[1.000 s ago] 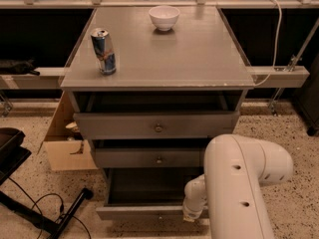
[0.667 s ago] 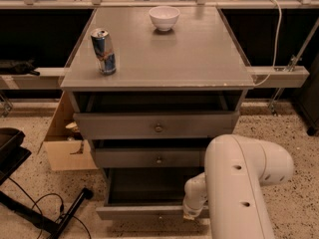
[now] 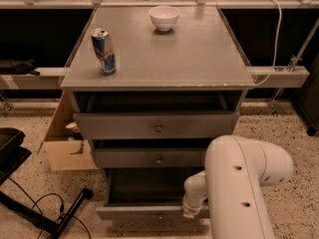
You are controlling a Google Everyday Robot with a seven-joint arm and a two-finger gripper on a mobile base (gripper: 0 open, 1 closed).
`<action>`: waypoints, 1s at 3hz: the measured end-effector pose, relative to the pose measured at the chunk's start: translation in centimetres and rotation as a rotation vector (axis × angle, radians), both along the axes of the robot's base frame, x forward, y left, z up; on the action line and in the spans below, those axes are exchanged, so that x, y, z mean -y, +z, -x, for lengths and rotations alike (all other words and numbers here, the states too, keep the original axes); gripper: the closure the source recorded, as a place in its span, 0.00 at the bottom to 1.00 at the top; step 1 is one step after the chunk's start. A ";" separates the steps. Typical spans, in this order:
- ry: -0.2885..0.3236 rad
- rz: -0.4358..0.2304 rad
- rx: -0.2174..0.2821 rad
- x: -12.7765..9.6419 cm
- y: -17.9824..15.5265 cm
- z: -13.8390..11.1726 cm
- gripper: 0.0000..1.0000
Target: Open bottom drawer
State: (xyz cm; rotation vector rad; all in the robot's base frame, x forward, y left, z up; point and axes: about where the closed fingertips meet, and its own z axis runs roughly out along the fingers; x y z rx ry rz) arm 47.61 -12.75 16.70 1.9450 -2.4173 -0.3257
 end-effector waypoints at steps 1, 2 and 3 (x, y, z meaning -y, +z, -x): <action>0.000 0.000 0.000 0.0 0.0 -0.1 0.58; 0.000 0.000 0.000 0.0 0.0 -0.1 0.35; 0.000 0.000 0.000 0.0 0.0 -0.1 0.11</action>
Offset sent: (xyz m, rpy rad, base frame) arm 0.0008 0.0000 0.0000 0.0000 0.0000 0.0001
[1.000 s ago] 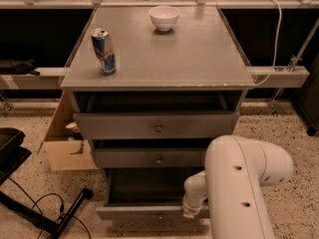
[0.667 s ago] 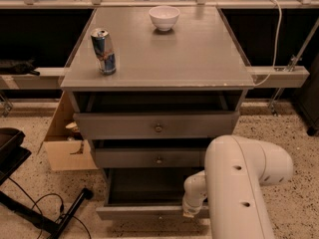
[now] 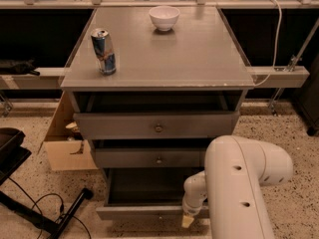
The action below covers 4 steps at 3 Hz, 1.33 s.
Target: Open bottom drawer
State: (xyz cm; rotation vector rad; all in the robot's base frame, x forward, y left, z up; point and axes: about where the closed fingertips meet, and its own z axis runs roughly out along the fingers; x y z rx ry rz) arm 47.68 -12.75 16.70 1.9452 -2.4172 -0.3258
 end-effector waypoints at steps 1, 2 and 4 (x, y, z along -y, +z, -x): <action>0.007 -0.013 0.006 0.2 0.6 -0.1 0.00; 0.013 -0.024 0.057 2.0 5.7 1.0 0.00; -0.069 -0.011 0.169 5.2 18.2 6.8 0.00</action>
Offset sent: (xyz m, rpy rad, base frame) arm -0.0556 -0.0681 0.2514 0.0944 -0.1923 0.0610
